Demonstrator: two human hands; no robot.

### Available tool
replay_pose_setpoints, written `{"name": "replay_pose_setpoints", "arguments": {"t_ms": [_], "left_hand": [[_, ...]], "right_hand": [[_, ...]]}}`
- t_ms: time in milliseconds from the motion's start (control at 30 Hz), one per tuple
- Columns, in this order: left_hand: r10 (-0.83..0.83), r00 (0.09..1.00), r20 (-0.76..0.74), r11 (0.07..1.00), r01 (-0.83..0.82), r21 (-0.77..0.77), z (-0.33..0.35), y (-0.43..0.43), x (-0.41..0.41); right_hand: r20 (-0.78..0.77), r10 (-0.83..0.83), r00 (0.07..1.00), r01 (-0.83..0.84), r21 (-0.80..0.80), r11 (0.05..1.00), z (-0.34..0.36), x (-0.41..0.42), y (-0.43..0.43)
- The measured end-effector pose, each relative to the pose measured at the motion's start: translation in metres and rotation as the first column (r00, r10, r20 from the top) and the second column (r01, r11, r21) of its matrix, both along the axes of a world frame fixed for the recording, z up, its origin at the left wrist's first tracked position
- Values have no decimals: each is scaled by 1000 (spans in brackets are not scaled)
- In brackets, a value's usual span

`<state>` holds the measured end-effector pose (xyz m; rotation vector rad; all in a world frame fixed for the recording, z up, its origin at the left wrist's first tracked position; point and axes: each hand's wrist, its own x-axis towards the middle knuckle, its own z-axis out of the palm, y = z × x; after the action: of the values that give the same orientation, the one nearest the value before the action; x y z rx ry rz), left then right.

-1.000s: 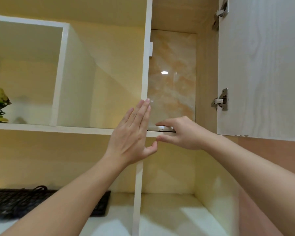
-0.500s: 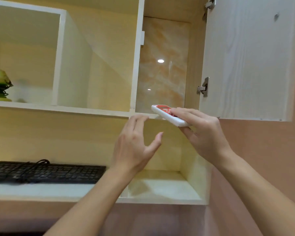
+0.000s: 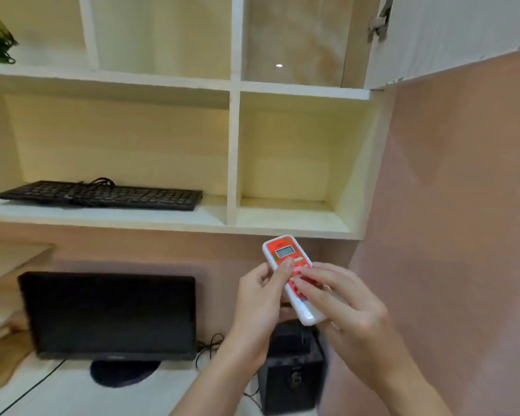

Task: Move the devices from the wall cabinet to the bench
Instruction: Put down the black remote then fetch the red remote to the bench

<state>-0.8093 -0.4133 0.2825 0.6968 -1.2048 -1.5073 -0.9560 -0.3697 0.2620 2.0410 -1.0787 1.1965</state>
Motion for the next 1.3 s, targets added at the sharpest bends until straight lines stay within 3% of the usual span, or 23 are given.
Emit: {"name": "replay_pose_setpoints", "arguments": {"t_ms": [133,233,300,367,467,600,900,1067,1300], "left_hand": [[54,995,87,991,-64,119,-60,15,20],[100,979,177,972,-135,193,-103,25,35],[120,966,231,955,-175,238,-128,34,44],[142,948,284,936,-222,274,-150,44,52],[157,922,354,921,-266,285,-174,55,63],[150,913,380,908,-279,313,-193,63,83],[229,909,347,869,-351,348,-208,38,143],[291,895,338,849,-405,341,-213,14,183],[378,871,314,810,-476,344,-223,-6,225]], "right_hand": [[109,10,994,-40,277,960,-57,7,28],[322,-21,947,-141,473,870,-97,16,51],[540,-98,836,-263,551,792,-121,29,63],[708,-254,659,-371,600,709,-142,46,70],[755,-419,505,-484,649,587,-165,73,73],[801,-472,367,-664,581,470,-180,106,71],[760,-504,411,-720,609,332,-199,166,28],[734,-476,485,-715,646,268,-202,203,-5],[775,-402,488,-780,594,197,-202,243,-40]]}}
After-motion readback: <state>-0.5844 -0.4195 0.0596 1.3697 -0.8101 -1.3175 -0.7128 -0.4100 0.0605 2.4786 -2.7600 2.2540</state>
